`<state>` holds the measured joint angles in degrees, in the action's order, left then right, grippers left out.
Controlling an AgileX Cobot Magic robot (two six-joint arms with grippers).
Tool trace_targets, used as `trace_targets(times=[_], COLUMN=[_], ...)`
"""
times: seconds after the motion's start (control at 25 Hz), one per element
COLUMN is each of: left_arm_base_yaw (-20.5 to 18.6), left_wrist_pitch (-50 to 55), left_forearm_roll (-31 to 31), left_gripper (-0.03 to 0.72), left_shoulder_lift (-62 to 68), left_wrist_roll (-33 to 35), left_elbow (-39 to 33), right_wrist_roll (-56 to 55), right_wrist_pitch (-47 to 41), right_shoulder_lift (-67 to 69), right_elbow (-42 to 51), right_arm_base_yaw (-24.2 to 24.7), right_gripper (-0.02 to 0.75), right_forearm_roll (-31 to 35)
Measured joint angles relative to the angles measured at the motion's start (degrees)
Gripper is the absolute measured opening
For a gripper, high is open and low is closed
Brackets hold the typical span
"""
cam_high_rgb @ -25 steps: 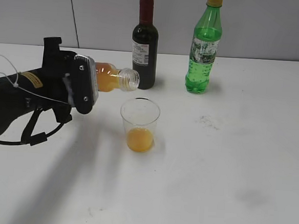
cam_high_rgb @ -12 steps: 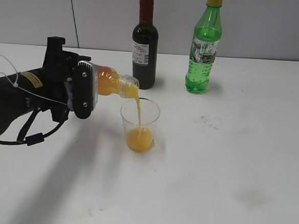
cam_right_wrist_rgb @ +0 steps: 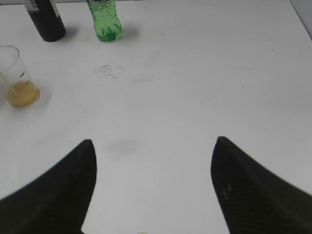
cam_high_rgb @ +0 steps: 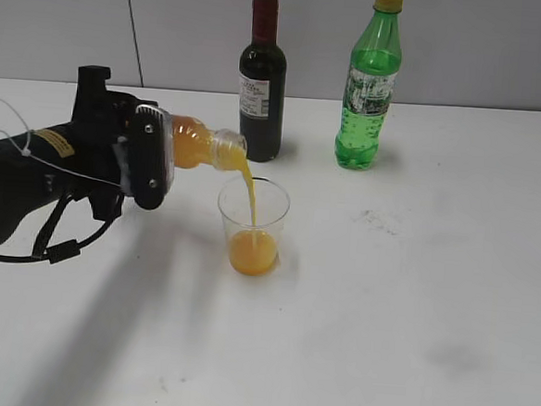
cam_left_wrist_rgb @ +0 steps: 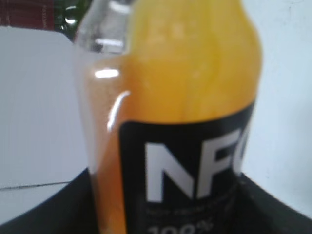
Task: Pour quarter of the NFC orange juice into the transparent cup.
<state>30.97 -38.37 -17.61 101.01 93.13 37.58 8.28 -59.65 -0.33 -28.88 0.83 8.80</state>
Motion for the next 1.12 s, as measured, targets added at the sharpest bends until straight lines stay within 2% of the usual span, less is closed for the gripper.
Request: trace_targets(times=[0.16, 0.28, 0.6, 0.68, 0.84, 0.96, 1.12], left_arm_base_yaw=[0.0, 0.0, -0.65, -2.24, -7.89, -12.4, -14.76], left_wrist_pitch=[0.0, -0.16, -7.68, -9.72, -17.88, -21.57, -24.59], left_forearm_roll=[-1.79, -1.04, -0.62, -0.56, 1.26, 4.51, 5.39], left_gripper=[0.471, 0.471, 0.471, 0.471, 0.471, 0.471, 0.471], left_shoulder_lift=[0.0, 0.0, 0.0, 0.2, 4.12, 8.91, 15.83], left_wrist_roll=[-5.77, -14.84, -53.39, -61.73, -72.43, -78.6, -81.43], left_elbow=[0.0, 0.0, 0.0, 0.04, 0.17, 2.24, 8.23], right_wrist_roll=[0.0, 0.0, 0.0, 0.0, 0.0, 0.0, 0.0], right_wrist_pitch=[0.0, 0.0, 0.0, 0.0, 0.0, 0.0, 0.0], right_shoulder_lift=[0.0, 0.0, 0.0, 0.0, 0.0, 0.0, 0.0], right_elbow=[0.0, 0.0, 0.0, 0.0, 0.0, 0.0, 0.0], right_arm_base_yaw=[0.0, 0.0, 0.0, 0.0, 0.0, 0.0, 0.0], right_gripper=[0.562, 0.562, 0.562, 0.562, 0.562, 0.562, 0.562], right_forearm_roll=[0.0, 0.0, 0.0, 0.0, 0.0, 0.0, 0.0])
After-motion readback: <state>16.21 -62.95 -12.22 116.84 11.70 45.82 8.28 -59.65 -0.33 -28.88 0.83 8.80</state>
